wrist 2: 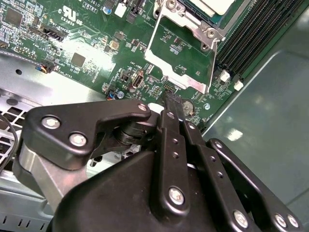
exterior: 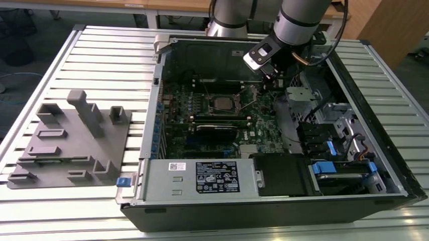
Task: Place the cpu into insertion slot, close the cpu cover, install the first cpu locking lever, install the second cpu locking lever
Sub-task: 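Close the cpu cover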
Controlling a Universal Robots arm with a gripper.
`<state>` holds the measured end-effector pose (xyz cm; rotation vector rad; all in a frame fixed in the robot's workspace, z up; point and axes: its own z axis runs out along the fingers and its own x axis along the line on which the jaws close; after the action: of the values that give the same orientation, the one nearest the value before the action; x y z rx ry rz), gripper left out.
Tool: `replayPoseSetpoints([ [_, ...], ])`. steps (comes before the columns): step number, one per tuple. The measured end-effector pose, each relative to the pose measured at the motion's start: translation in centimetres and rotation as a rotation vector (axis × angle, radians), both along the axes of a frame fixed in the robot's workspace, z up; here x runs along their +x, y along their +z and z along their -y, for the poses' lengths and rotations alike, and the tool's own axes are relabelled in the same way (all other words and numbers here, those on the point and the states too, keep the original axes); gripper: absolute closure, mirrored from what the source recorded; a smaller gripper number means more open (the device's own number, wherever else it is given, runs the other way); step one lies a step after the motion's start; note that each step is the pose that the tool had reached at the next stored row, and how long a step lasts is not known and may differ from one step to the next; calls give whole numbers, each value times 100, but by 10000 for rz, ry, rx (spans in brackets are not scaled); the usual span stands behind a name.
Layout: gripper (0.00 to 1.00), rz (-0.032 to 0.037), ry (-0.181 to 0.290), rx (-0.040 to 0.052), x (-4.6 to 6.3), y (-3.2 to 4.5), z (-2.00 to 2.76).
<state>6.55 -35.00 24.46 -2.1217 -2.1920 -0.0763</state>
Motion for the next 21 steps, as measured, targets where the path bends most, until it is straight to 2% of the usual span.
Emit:
replayPoseSetpoints([
  [9,89,11,1,2,-83,-3,0],
  [21,89,66,0,2,-290,-4,0],
])
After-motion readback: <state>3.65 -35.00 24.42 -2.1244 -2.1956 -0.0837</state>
